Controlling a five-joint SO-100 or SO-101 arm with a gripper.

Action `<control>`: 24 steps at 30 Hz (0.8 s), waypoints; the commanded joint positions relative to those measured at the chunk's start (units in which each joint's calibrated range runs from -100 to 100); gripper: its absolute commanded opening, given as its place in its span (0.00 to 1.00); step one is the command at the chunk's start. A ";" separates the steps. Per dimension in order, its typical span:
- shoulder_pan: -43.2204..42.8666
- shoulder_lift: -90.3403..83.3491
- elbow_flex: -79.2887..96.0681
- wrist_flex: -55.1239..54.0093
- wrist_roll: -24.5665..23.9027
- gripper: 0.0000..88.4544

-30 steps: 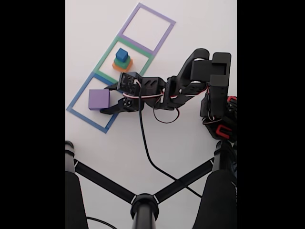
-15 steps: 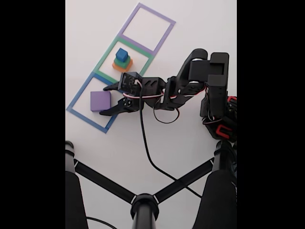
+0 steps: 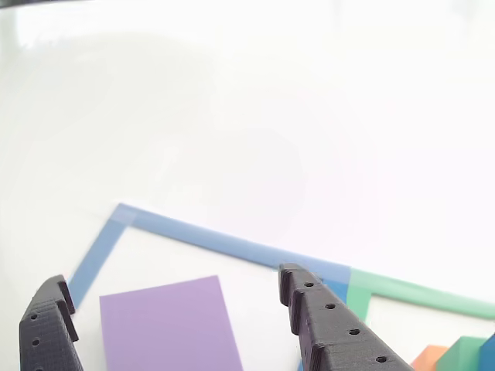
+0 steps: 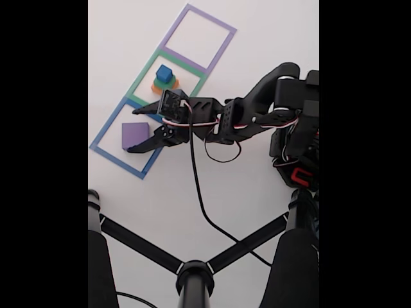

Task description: Tower of hanoi

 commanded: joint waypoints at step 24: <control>15.54 -53.53 -45.04 121.85 0.00 0.01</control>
